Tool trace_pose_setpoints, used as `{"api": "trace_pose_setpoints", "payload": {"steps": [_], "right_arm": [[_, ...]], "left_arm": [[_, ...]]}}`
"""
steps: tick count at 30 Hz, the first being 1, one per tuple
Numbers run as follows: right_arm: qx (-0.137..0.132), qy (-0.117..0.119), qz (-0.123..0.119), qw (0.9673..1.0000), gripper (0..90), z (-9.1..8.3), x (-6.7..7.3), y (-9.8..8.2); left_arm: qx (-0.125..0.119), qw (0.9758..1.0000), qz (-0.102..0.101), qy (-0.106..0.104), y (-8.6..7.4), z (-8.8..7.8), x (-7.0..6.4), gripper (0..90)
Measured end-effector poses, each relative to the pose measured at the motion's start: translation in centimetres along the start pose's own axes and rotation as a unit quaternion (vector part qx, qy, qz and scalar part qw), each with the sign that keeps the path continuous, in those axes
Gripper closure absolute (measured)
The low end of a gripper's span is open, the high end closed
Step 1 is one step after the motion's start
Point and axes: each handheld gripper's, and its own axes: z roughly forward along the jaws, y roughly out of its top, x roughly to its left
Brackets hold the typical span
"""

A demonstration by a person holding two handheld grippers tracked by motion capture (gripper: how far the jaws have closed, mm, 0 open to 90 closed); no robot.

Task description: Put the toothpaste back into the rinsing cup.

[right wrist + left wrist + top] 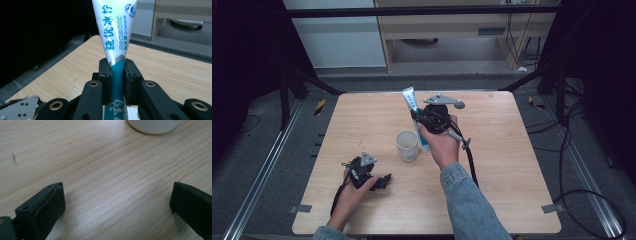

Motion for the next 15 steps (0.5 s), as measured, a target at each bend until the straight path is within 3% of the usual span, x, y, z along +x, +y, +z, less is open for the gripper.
{"api": "trace_pose_setpoints", "payload": {"steps": [15], "right_arm": [[-0.036,-0.004,0.01,0.9993,78.4,0.63,0.09,0.18]], "left_arm": [[0.0,1.0,-0.001,0.0,-0.03,-0.02,0.0,0.0]]}}
